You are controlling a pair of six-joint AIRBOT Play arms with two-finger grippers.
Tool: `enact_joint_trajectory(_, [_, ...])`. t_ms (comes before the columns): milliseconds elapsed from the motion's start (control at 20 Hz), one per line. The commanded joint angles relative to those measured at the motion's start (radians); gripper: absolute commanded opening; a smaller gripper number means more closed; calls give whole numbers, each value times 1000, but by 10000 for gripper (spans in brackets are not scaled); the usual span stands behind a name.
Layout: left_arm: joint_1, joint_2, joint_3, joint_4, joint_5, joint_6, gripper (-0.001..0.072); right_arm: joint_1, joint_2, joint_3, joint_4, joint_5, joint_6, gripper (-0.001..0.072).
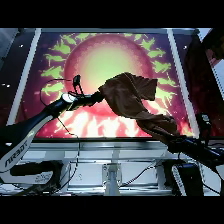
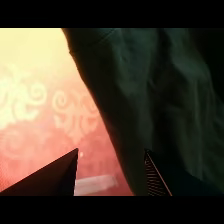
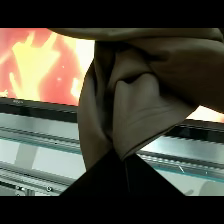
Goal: Fold the clothes and pants, and hang the long-sleeved shirts on hangers.
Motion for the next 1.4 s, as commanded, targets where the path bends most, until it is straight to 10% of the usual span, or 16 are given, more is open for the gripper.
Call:
enact_joint_trajectory(0, [-16,-69,1,-65,85,0,433,0,31,-1,-6,9,18,11])
enact_joint_trajectory(200, [-16,-86,25,-119,161,1,444,0,31,-1,-7,8,18,11])
enact_joint_trajectory(350, [-22,-147,103,-119,155,0,649,0,31,-1,-7,7,18,11])
enact_joint_trajectory(650, [-23,-281,271,-119,27,0,626,0,31,-1,-8,4,18,11])
enact_joint_trajectory(950, [16,-283,291,-120,47,0,36,0,31,31,-11,-9,17,11])
enact_joint_trajectory(1350, [93,-56,333,-167,43,220,34,0,31,108,-190,-116,17,11])
